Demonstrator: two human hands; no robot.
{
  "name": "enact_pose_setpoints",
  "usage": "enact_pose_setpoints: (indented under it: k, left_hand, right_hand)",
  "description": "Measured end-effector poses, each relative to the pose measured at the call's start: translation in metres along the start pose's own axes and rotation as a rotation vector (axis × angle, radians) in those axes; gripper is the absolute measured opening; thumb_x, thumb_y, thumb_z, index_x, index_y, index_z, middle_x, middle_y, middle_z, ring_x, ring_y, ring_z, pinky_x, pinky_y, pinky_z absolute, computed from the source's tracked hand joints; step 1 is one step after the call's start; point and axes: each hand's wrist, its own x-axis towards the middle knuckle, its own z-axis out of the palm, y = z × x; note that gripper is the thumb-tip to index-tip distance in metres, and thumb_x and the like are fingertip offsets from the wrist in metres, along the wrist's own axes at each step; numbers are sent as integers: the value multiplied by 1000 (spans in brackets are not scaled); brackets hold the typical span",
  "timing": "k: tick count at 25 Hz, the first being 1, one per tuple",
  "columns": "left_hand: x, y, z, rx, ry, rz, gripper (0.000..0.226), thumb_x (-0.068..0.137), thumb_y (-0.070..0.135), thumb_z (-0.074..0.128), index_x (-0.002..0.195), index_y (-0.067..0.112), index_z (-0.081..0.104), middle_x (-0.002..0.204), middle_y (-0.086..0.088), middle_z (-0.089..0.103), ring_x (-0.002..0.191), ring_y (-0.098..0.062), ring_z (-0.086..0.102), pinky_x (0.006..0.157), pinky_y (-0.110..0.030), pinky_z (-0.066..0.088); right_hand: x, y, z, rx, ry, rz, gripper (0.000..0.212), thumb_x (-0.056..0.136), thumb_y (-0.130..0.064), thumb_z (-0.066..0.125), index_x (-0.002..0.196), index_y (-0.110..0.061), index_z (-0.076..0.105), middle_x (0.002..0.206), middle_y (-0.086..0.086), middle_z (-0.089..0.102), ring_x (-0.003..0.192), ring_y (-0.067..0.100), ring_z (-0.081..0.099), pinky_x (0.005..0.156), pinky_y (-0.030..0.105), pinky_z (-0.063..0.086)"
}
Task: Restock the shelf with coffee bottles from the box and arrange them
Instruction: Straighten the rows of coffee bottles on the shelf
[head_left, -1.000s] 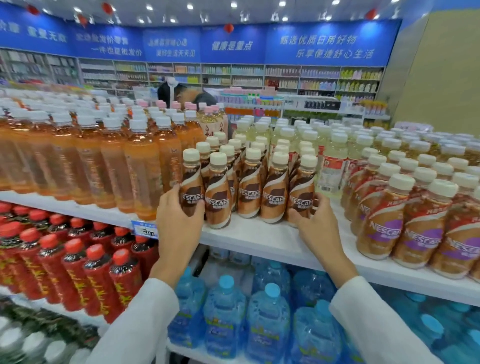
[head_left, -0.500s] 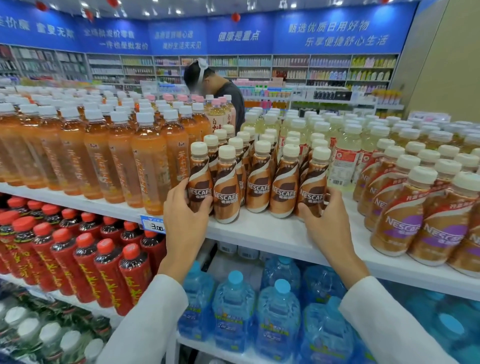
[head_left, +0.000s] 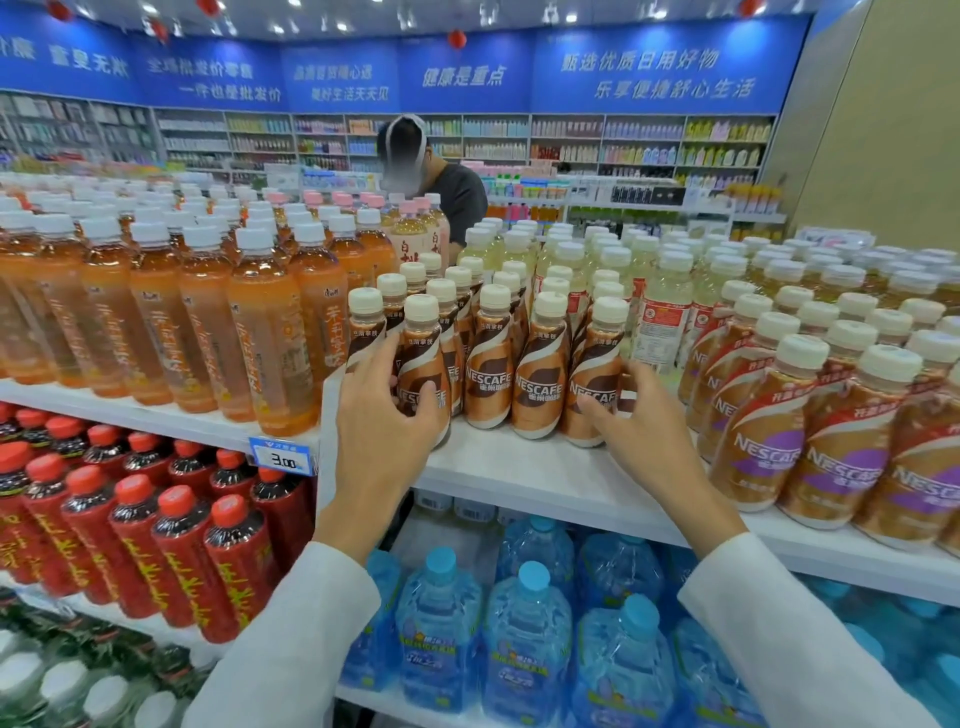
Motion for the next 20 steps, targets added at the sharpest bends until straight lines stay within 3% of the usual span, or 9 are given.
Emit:
enact_pose_setpoints:
  k: [12,16,20]
  left_hand:
    - [-1,-1,2,-66,36,-49,59,85,23,74,141,24,55,122,9,62,102,-15,58,86,-36,56]
    - [-2,0,2,-74,32,-62,58,87,25,74,141,24,54,126,6,62,110,-15,59,92,-38,55]
    - [-5,-3,3,-77,14,-66,66,83,30,79,143,25,53,131,8,61,116,-16,58,97,-37,54]
  right_hand:
    - [-5,9,6,-7,-2,-31,70,90,-35,73,148,-25,36,142,-4,54,118,6,50,100,26,41]
    - [-4,10,12,-2,6,-11,79,85,-38,77,150,-26,33,145,-2,52,130,18,51,109,38,44]
    - [-1,11,13,-16,-4,-7,76,87,-32,75,150,-24,33,147,-2,51,132,19,51,110,39,43]
